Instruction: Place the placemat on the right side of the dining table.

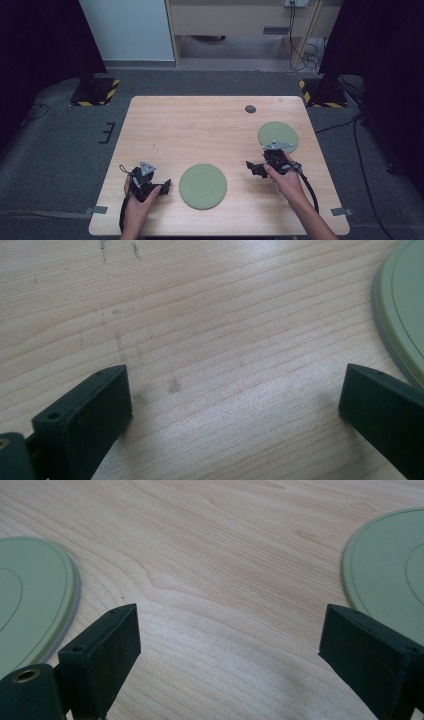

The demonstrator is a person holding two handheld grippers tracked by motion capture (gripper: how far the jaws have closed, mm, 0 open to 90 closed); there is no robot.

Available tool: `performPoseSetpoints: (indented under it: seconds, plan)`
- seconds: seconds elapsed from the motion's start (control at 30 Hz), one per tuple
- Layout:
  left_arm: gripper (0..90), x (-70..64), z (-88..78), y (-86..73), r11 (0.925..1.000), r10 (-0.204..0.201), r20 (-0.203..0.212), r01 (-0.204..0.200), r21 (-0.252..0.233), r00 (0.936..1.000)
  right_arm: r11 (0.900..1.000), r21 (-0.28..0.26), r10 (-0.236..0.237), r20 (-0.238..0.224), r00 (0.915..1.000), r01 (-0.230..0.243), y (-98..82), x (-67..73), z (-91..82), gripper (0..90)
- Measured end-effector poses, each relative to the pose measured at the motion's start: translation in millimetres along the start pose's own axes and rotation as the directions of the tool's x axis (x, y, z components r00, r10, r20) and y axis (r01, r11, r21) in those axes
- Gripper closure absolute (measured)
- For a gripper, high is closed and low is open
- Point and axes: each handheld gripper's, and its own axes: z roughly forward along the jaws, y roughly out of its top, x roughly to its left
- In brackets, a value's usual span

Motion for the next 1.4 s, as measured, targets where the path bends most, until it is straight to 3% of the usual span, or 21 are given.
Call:
performPoseSetpoints:
  seconds: [0.53,0.73,1.1,1.23,1.3,1.33,1.4]
  plan:
    - [0.0,0.0,-0.1,-0.1,1.0000,0.000,0.000,0.000,0.000,1.0000,0.999,0.025,-0.019,-0.029,0.9994,0.020,-4.3,17.2,12.0,9.7]
    - [0.0,-0.1,-0.1,-0.1,1.0000,0.000,0.000,0.000,0.000,1.0000,0.999,0.025,0.025,-0.009,0.9997,-0.024,-3.8,14.4,25.3,9.4]
    - [0.0,-0.1,-0.1,-0.1,1.0000,0.000,0.000,0.000,0.000,1.0000,0.998,0.029,0.061,0.031,0.9977,-0.062,-6.4,15.4,40.2,7.9]
    - [0.0,-0.1,-0.1,-0.1,1.0000,0.000,0.000,0.000,0.000,1.0000,0.999,0.031,0.036,0.064,0.9973,-0.038,-6.5,19.2,45.2,6.6]
    - [0.0,-0.1,-0.1,-0.2,1.0000,0.001,0.000,-0.001,0.000,1.0000,0.999,0.047,-0.017,0.093,0.9956,0.013,-7.7,22.8,47.3,4.7]
    - [0.0,-0.2,-0.3,-0.2,1.0000,0.001,0.001,-0.001,0.001,1.0000,0.998,0.057,-0.046,0.086,0.9953,0.041,-8.0,24.5,47.8,3.0]
    - [0.0,-0.2,-0.5,-0.4,1.0000,0.003,0.002,-0.003,0.001,1.0000,0.997,0.064,-0.053,0.076,0.9957,0.048,-9.4,26.3,46.8,2.0]
